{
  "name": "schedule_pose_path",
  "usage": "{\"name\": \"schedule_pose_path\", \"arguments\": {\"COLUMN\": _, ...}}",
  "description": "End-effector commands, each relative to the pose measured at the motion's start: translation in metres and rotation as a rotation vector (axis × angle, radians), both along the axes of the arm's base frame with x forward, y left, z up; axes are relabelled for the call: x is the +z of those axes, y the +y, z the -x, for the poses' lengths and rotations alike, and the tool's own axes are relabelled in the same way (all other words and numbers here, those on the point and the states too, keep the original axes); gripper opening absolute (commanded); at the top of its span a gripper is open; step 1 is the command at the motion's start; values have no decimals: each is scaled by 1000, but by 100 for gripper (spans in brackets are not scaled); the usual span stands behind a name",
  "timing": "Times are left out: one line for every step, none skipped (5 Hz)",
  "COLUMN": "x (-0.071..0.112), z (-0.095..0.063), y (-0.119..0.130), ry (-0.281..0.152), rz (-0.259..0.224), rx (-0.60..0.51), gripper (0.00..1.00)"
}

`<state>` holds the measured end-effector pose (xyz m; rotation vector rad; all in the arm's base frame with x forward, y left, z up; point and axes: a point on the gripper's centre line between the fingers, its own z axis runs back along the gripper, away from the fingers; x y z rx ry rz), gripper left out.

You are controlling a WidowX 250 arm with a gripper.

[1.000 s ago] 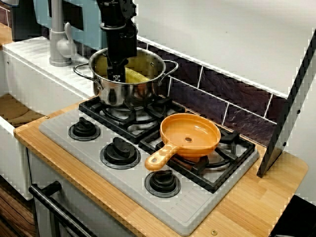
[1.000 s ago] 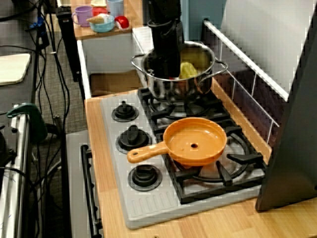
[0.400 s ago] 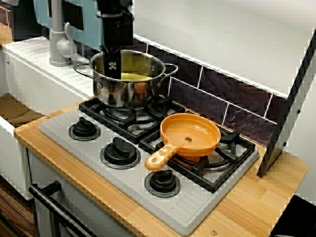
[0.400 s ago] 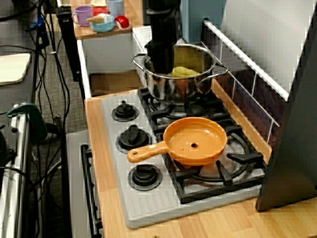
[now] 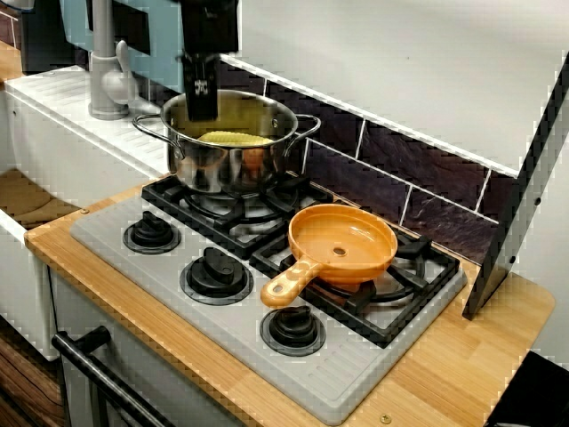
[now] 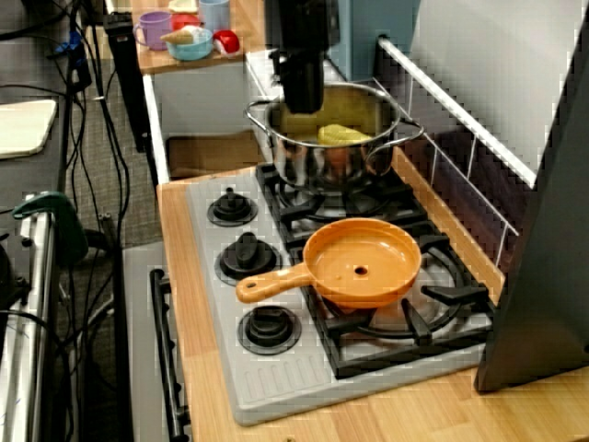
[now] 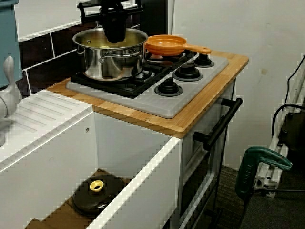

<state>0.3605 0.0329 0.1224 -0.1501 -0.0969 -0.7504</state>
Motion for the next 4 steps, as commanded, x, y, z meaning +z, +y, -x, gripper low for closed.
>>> {"name": "schedule_pose_path", "arguments": {"x": 53, "z": -4, "y": 8, "ry": -105, "rz": 6, "rx": 8, "gripper": 0}}
{"name": "schedule_pose_path", "arguments": {"x": 44, "z": -6, "y": 6, "ry": -113, "rz": -23, "rx": -10, "gripper": 100}}
{"name": "schedule_pose_path", "arguments": {"x": 34, "z": -9, "y": 0, "ry": -127, "rz": -53, "rx": -22, "gripper": 100}}
{"name": "schedule_pose_path", "arguments": {"x": 32, "z": -13, "y": -5, "ry": -133, "rz": -55, "rx": -44, "gripper": 100}}
